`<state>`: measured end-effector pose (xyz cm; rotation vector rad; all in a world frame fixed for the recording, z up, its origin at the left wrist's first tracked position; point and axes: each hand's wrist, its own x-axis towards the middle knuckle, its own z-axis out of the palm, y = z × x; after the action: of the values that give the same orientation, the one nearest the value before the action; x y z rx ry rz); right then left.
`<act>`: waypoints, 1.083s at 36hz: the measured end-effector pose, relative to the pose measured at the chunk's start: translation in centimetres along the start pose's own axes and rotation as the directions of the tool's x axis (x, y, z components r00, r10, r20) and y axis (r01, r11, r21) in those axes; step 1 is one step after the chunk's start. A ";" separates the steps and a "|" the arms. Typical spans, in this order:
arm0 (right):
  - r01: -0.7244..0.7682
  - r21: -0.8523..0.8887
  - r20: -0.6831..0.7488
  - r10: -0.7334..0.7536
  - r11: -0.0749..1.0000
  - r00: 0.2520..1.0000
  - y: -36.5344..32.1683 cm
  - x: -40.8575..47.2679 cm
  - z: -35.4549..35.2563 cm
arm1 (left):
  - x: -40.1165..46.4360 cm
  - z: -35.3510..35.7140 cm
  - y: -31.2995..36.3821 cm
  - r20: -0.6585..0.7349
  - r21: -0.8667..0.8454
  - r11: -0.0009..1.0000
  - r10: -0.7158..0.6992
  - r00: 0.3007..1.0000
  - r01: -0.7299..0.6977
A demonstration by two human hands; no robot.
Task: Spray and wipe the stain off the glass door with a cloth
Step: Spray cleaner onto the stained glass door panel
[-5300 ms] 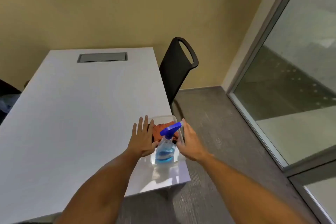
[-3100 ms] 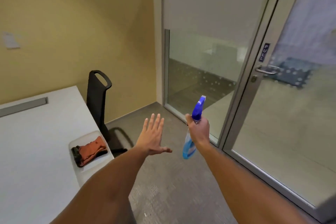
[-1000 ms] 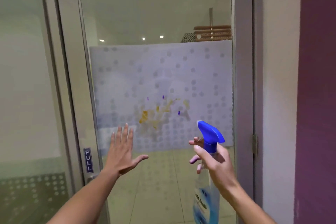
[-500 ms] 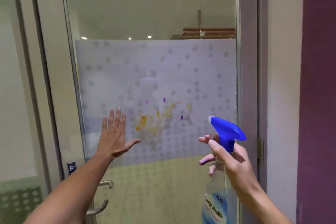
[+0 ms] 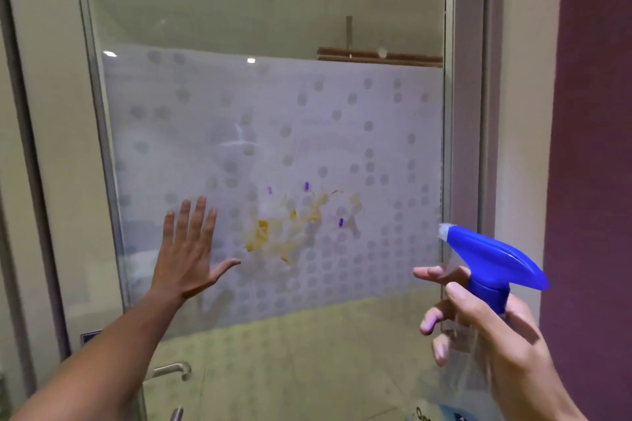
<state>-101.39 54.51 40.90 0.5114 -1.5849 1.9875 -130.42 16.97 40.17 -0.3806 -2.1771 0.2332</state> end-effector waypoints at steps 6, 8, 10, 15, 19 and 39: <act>0.007 0.074 -0.070 -0.002 0.997 0.998 1.0 0.5 0.0 | 0.0 1.1 -0.4 -0.072 0.031 0.999 0.033 0.997 -0.031; -0.011 0.074 -0.086 0.017 0.997 0.996 1.4 0.6 -0.1 | 0.1 1.3 -0.4 -0.086 0.039 0.999 0.038 0.996 -0.035; -0.021 0.060 -0.092 0.026 0.998 0.995 2.0 0.7 -0.2 | 0.1 1.4 -0.5 -0.096 0.046 0.998 0.040 0.995 -0.036; -0.028 0.029 -0.076 0.030 0.999 0.997 2.7 1.1 0.1 | 0.2 1.6 -0.6 -0.109 0.068 0.997 0.043 0.993 -0.036; -0.007 0.004 -0.097 0.007 1.000 0.995 2.9 1.4 0.3 | 0.2 1.7 -0.6 -0.124 0.080 0.996 0.044 0.991 -0.034; 0.004 -0.119 -0.128 -0.019 0.993 0.992 2.7 2.0 2.0 | 0.1 1.6 -0.5 -0.103 0.101 0.995 0.026 0.994 -0.015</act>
<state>-104.73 52.44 40.48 0.3382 -1.6042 1.8650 -131.87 16.49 39.44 -0.3509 -2.0513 0.3255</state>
